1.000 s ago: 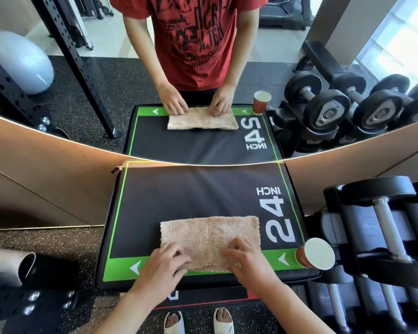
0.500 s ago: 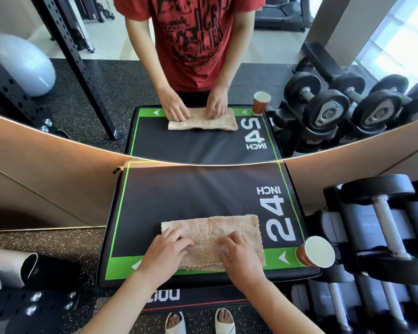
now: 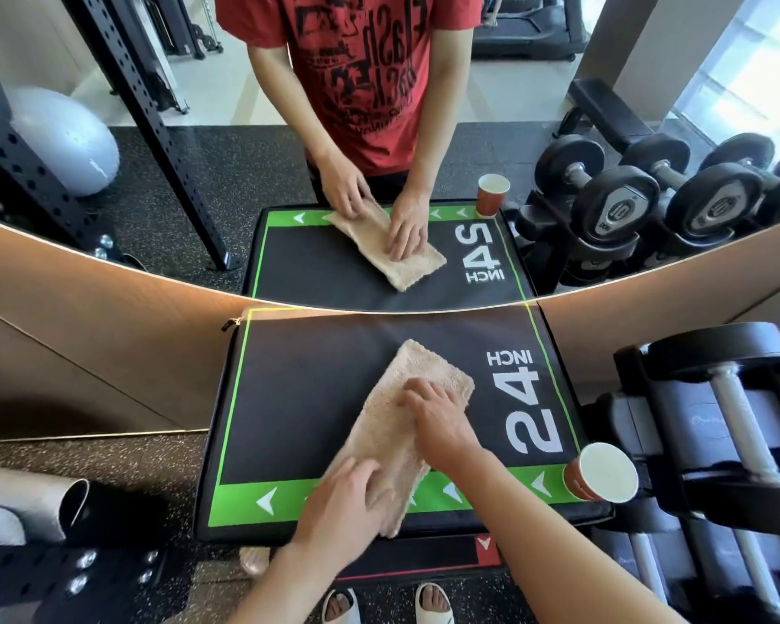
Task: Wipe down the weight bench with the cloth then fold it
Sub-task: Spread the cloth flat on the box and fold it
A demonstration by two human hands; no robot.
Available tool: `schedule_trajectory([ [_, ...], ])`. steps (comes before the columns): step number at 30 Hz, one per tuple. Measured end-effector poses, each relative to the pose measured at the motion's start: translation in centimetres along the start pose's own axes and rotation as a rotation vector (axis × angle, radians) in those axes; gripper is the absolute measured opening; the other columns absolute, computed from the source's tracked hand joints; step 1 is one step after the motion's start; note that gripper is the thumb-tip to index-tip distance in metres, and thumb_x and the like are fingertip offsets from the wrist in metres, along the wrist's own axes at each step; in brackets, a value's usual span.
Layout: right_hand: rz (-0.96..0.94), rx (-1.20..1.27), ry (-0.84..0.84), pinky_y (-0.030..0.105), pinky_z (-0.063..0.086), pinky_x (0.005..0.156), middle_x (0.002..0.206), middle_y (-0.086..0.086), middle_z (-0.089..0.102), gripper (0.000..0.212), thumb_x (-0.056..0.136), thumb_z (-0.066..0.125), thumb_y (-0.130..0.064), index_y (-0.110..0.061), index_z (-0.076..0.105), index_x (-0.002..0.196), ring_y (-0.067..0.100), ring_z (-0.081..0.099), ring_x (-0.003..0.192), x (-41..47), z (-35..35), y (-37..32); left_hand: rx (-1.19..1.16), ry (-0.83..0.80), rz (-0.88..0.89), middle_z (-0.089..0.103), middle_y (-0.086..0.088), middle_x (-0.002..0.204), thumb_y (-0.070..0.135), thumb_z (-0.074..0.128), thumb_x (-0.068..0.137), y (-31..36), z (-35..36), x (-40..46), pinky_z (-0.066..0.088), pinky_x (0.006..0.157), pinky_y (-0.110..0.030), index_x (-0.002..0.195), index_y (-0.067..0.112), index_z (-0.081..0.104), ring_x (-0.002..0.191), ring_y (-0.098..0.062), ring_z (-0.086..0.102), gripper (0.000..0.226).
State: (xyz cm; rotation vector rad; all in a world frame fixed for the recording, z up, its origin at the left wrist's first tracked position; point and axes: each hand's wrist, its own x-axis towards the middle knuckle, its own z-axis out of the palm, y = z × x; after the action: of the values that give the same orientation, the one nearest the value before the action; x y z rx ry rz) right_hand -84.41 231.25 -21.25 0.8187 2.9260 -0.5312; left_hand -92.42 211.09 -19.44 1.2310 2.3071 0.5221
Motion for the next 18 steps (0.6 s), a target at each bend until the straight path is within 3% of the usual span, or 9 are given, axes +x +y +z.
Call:
schedule_trajectory([
  [3, 0.077, 0.05, 0.104, 0.039, 0.037, 0.108, 0.137, -0.003, 0.048, 0.062, 0.075, 0.05, 0.006, -0.023, 0.063, 0.129, 0.023, 0.045, 0.127, -0.5, -0.4, -0.1, -0.032, 0.065, 0.044, 0.061, 0.02, 0.105, 0.041, 0.058, 0.098, 1.1, -0.8, 1.0, 0.054, 0.08, -0.029, 0.118, 0.034, 0.066, 0.091, -0.004, 0.062, 0.022],
  [6, 0.126, 0.093, 0.216, 0.039, 0.046, 0.093, 0.116, -0.003, 0.053, 0.031, 0.084, 0.063, -0.012, -0.022, 0.068, 0.113, 0.025, 0.054, 0.107, -2.5, 0.8, -0.7, 0.03, 0.171, 0.104, 0.061, 0.018, 0.109, 0.028, 0.06, 0.099, 0.9, -1.6, 3.5, 0.056, 0.081, -0.033, 0.114, 0.03, 0.071, 0.101, -0.007, 0.06, 0.018],
  [8, 0.16, 0.108, 0.212, 0.039, 0.05, 0.085, 0.111, -0.004, 0.052, 0.022, 0.087, 0.066, -0.03, -0.022, 0.067, 0.108, 0.024, 0.054, 0.104, -3.8, 1.9, -1.2, 0.051, 0.179, 0.153, 0.06, 0.015, 0.114, 0.021, 0.062, 0.099, 0.4, -2.1, 5.3, 0.056, 0.083, -0.035, 0.117, 0.027, 0.072, 0.107, -0.011, 0.056, 0.021],
  [11, 0.212, 0.111, 0.173, 0.04, 0.051, 0.085, 0.117, -0.005, 0.052, 0.027, 0.089, 0.063, -0.037, -0.025, 0.063, 0.112, 0.022, 0.051, 0.112, -5.1, 3.0, -1.5, 0.122, 0.052, 0.227, 0.056, 0.013, 0.131, 0.015, 0.066, 0.098, -0.6, -2.4, 7.5, 0.051, 0.097, -0.039, 0.13, 0.027, 0.068, 0.12, -0.013, 0.049, 0.035],
  [14, 0.231, 0.087, 0.129, 0.039, 0.048, 0.088, 0.127, -0.009, 0.049, 0.034, 0.089, 0.065, -0.029, -0.029, 0.058, 0.122, 0.021, 0.049, 0.118, -5.5, 2.9, -0.7, 0.148, -0.079, 0.236, 0.05, 0.018, 0.142, 0.022, 0.072, 0.095, -1.6, -2.5, 8.4, 0.041, 0.112, -0.038, 0.14, 0.034, 0.061, 0.13, -0.009, 0.042, 0.048],
  [18, 0.201, 0.039, 0.077, 0.037, 0.043, 0.089, 0.128, -0.015, 0.051, 0.046, 0.086, 0.072, -0.021, -0.034, 0.058, 0.129, 0.018, 0.049, 0.115, -5.6, 1.6, 1.5, 0.139, -0.104, 0.21, 0.049, 0.021, 0.137, 0.036, 0.078, 0.088, -2.4, -2.1, 7.8, 0.042, 0.11, -0.038, 0.14, 0.038, 0.058, 0.125, -0.007, 0.044, 0.055],
])
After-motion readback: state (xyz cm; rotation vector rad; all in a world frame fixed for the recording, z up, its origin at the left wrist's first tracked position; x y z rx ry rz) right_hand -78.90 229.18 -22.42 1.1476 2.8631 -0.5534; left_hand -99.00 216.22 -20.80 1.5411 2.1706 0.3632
